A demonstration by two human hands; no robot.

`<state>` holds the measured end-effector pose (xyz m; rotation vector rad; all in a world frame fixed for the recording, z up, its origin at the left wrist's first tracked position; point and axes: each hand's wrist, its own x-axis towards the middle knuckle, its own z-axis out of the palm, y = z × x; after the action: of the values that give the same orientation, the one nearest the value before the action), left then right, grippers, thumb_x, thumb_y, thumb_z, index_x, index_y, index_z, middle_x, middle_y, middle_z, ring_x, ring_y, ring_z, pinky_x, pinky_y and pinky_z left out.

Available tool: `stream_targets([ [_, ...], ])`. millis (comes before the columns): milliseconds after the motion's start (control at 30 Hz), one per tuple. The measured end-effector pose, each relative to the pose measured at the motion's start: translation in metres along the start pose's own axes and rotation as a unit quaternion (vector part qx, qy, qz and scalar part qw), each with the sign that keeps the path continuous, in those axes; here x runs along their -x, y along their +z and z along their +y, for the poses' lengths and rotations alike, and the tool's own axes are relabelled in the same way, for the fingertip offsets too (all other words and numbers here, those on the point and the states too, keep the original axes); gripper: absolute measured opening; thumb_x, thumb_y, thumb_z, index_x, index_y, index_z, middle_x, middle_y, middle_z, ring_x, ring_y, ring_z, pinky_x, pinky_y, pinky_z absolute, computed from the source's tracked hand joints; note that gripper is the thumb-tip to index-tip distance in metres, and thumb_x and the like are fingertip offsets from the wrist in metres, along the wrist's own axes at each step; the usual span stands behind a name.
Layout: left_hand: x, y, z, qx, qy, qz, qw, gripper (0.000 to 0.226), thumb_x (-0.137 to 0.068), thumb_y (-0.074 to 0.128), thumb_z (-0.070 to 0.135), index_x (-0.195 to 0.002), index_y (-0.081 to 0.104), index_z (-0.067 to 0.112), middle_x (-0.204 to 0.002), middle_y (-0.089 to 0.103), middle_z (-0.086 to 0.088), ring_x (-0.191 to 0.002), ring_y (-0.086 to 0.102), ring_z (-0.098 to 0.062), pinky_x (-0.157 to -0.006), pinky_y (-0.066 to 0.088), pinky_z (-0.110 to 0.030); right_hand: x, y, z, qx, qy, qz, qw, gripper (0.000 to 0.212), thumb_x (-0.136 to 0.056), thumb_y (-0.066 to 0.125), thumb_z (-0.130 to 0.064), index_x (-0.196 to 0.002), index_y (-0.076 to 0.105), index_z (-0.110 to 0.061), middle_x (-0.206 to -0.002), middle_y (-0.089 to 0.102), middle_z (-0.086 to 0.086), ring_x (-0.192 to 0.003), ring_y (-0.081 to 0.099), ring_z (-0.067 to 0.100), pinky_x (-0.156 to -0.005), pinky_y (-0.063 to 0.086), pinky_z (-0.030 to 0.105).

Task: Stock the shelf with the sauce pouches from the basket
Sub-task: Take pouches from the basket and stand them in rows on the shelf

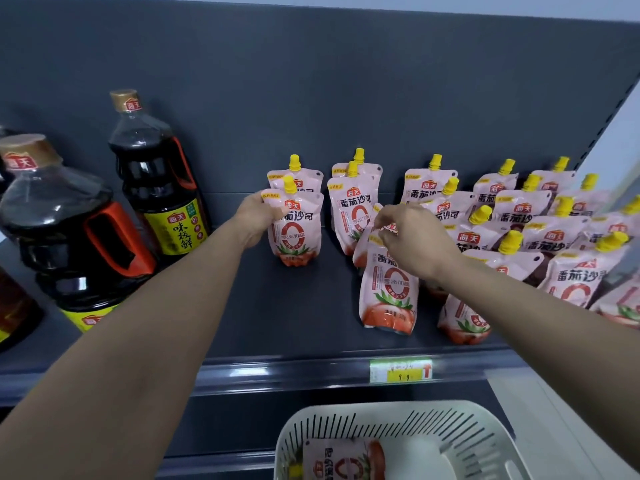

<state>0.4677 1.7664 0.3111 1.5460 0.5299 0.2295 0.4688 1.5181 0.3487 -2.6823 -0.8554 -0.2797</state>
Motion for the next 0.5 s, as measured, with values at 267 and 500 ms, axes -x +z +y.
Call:
stream_targets([
  [267, 0.020, 0.003, 0.005, -0.044, 0.090, 0.193, 0.976, 0.033, -0.081, 0.061, 0.000, -0.109, 0.048, 0.011, -0.087, 0.051, 0.004, -0.088, 0.052, -0.013, -0.059, 0.040, -0.014, -0.014, -0.009, 0.012, -0.005, 0.068, -0.028, 0.997, 0.032, -0.088, 0.051, -0.002, -0.118, 0.061, -0.005, -0.123, 0.063, 0.015, -0.112, 0.059, 0.031, -0.092, 0.051, 0.039],
  [500, 0.071, 0.046, 0.011, -0.120, 0.154, 0.019, 0.981, 0.016, -0.085, 0.059, 0.002, -0.097, 0.055, 0.013, -0.079, 0.053, 0.008, -0.074, 0.052, -0.003, -0.054, 0.042, 0.000, -0.031, -0.018, 0.020, 0.025, 0.071, -0.055, 0.996, 0.029, -0.087, 0.052, 0.000, -0.114, 0.064, -0.002, -0.119, 0.064, 0.017, -0.107, 0.061, 0.033, -0.084, 0.051, 0.034],
])
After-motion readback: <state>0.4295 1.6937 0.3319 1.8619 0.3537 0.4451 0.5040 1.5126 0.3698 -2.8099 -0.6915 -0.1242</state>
